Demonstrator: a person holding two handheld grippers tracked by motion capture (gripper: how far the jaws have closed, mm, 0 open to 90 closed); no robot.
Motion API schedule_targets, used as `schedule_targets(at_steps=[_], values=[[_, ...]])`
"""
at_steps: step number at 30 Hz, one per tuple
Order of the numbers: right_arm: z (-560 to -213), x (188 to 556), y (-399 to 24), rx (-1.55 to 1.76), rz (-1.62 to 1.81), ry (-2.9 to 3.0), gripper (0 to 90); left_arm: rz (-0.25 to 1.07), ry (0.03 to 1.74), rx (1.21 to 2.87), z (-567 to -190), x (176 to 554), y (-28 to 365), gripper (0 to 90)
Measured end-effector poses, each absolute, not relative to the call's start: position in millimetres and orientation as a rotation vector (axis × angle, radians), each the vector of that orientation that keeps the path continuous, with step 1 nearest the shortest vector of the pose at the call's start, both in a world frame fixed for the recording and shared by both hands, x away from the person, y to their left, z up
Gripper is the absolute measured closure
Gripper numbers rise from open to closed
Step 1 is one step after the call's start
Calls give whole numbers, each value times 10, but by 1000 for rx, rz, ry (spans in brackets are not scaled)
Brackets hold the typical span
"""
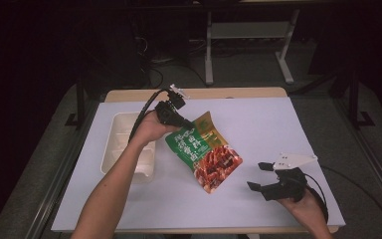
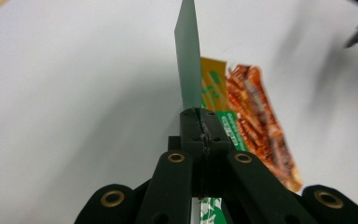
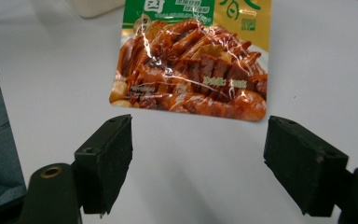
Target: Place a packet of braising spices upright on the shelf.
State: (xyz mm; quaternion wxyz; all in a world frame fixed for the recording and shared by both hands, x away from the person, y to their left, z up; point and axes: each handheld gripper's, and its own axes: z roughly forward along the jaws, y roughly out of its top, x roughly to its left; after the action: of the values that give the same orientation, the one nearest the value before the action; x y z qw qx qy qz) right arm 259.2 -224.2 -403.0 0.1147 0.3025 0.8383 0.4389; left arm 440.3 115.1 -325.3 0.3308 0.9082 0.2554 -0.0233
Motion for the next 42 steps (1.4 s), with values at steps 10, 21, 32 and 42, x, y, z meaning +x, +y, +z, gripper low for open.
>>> schedule_targets(at_steps=[10,21,32,42], values=[[-3787,2973,-2249,883,1332,2439,217,-46,547,2341,-3018,4228,1108,900],[-3554,3535,-2129,819,1339,2515,195,-40,477,2326,-2891,4112,1064,900],[-3491,3743,-1942,730,1372,2596,198,-47,380,2321,-2722,3984,969,900],[-3442,3834,-1831,670,1462,2628,205,-64,277,2316,-2546,3875,842,900]])
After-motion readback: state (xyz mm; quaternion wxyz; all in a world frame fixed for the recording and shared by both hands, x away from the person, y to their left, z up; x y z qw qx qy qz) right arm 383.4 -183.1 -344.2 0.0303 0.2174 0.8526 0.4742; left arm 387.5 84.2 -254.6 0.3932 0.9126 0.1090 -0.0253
